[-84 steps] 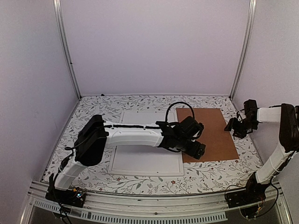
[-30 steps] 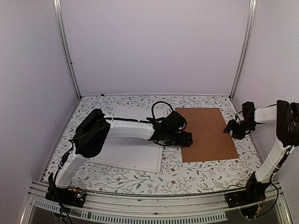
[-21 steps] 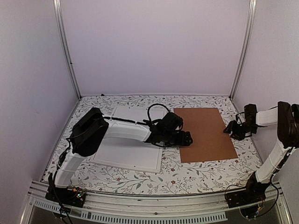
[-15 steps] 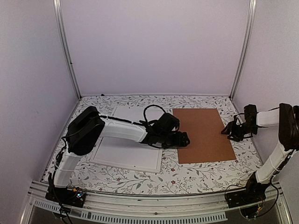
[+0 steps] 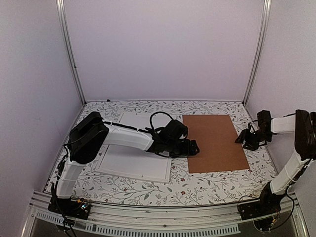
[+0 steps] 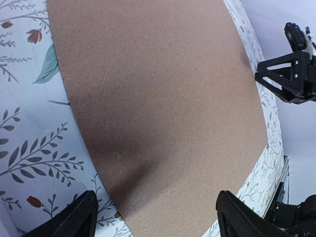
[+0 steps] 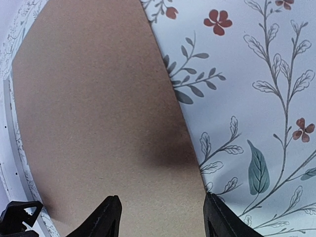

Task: Put the photo into the frame
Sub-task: Turn over the backboard at the center of the board.

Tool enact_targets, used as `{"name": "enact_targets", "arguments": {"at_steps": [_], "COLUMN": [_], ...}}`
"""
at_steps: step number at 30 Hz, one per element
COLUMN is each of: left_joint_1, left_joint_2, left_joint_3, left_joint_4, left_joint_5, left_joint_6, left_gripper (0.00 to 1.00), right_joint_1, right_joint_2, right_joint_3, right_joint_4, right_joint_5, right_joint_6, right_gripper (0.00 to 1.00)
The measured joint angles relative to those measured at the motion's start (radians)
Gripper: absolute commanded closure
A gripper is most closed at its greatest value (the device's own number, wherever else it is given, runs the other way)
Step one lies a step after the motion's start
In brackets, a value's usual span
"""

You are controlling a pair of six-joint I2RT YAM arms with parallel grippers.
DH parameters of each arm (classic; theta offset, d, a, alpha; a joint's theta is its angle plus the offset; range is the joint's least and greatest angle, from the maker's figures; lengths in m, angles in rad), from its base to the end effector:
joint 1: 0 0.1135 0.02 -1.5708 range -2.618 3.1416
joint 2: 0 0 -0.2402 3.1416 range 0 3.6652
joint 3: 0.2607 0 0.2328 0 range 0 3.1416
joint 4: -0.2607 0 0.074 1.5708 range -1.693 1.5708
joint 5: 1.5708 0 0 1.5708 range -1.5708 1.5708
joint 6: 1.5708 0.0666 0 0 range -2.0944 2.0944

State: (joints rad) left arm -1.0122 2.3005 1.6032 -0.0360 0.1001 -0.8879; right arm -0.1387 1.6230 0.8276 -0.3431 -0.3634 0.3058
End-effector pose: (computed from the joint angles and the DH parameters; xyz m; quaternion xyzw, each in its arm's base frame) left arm 0.2569 -0.4235 0.1002 0.0770 0.9094 -0.3569 0.1990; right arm 0.2904 -0.0166 0.1110 0.1740 0.9456 0.1935 0.1955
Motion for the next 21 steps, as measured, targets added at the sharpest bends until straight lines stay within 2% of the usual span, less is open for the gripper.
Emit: {"name": "enact_targets", "arguments": {"at_steps": [21], "left_joint_1": [0.005], "left_joint_2": [0.0], "left_joint_3": [-0.008], "left_joint_4": [0.018], "left_joint_5": [0.032], "left_joint_6": [-0.006], "left_gripper": [0.13], "right_joint_1": [0.035], "right_joint_2": [0.034], "right_joint_3": [0.012], "right_joint_4": [0.027], "right_joint_5": [0.047], "right_joint_6": [-0.042], "right_gripper": [0.42]}}
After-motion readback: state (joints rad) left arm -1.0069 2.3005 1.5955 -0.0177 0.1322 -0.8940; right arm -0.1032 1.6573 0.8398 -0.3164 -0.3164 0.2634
